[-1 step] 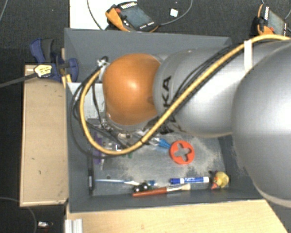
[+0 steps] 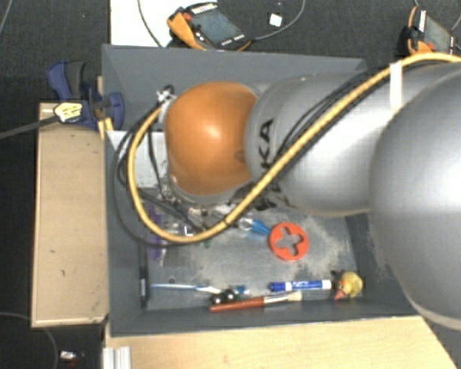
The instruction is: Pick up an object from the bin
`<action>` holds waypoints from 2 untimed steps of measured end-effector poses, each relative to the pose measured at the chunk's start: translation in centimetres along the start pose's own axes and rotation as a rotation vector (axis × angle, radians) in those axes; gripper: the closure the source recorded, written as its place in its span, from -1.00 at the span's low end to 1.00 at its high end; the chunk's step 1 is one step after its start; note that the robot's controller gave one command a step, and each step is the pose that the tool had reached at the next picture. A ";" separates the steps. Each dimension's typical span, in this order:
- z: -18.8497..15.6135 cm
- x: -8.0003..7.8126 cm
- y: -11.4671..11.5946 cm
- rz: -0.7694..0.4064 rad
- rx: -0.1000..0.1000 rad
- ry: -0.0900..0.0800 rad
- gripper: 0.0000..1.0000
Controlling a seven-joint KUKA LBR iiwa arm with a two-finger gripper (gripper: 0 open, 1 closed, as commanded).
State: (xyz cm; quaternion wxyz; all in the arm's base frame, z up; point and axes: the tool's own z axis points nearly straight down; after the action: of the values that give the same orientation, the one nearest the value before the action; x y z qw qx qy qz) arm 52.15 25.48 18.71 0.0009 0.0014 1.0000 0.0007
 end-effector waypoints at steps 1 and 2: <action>12.1 2.7 -6.5 0.033 0.005 0.010 -1.00; 11.7 3.2 -6.3 0.003 -0.007 -0.010 -1.00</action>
Offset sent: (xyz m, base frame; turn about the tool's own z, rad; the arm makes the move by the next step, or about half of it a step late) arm -0.0324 -0.0621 -0.1171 -0.0004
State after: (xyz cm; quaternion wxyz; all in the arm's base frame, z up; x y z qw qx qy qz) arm 48.93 19.24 7.02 0.0058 0.0031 1.0000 0.0039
